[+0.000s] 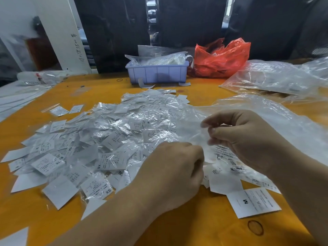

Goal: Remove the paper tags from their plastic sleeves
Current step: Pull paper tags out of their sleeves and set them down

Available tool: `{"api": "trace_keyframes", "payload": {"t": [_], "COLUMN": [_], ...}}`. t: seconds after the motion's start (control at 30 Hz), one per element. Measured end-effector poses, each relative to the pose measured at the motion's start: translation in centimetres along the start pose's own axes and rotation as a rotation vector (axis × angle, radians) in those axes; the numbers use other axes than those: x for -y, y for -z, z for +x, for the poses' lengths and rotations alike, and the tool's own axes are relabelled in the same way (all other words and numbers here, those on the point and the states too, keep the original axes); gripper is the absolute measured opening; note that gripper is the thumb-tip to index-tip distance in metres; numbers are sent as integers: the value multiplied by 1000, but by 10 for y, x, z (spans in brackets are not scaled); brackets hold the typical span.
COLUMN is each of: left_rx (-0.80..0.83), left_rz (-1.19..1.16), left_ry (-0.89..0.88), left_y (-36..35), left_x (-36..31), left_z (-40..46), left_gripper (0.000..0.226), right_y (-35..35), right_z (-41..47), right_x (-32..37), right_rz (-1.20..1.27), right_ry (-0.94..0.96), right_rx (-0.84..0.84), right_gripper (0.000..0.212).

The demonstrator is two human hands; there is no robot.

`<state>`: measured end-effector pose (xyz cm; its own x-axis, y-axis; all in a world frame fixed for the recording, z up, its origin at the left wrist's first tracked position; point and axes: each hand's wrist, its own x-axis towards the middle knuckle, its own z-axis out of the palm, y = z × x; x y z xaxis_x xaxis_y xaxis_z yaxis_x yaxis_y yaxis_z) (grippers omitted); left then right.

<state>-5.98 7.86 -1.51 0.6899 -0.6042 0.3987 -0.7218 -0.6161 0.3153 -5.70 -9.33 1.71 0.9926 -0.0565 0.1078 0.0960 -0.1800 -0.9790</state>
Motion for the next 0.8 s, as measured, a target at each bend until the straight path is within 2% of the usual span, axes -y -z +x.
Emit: {"api": "trace_keyframes", "payload": {"t": [0.17, 0.27, 0.5, 0.57, 0.7, 0.8], "left_rx": [-176, -228, -232, -227, -149, -117], "left_rz": [-244, -316, -282, -362, -668, -750], "left_ry": [166, 264, 457, 492, 550, 517], "left_y": [14, 19, 21, 22, 23, 23], "left_x": [7, 15, 24, 23, 17, 14], "left_z": [0, 0, 2, 3, 5, 6], "left_gripper": [6, 22, 24, 24, 47, 35], "right_y": [5, 4, -7, -9, -16, -19], "right_z": [4, 3, -1, -3, -6, -8], "right_x": [-1, -1, -1, -1, -3, -6], "right_rz": [79, 158, 406, 432, 433, 382], "right_ry": [58, 73, 3, -14, -17, -4], "right_rx": [-127, -140, -102, -70, 17, 88], "right_gripper": [35, 36, 26, 27, 30, 31]}}
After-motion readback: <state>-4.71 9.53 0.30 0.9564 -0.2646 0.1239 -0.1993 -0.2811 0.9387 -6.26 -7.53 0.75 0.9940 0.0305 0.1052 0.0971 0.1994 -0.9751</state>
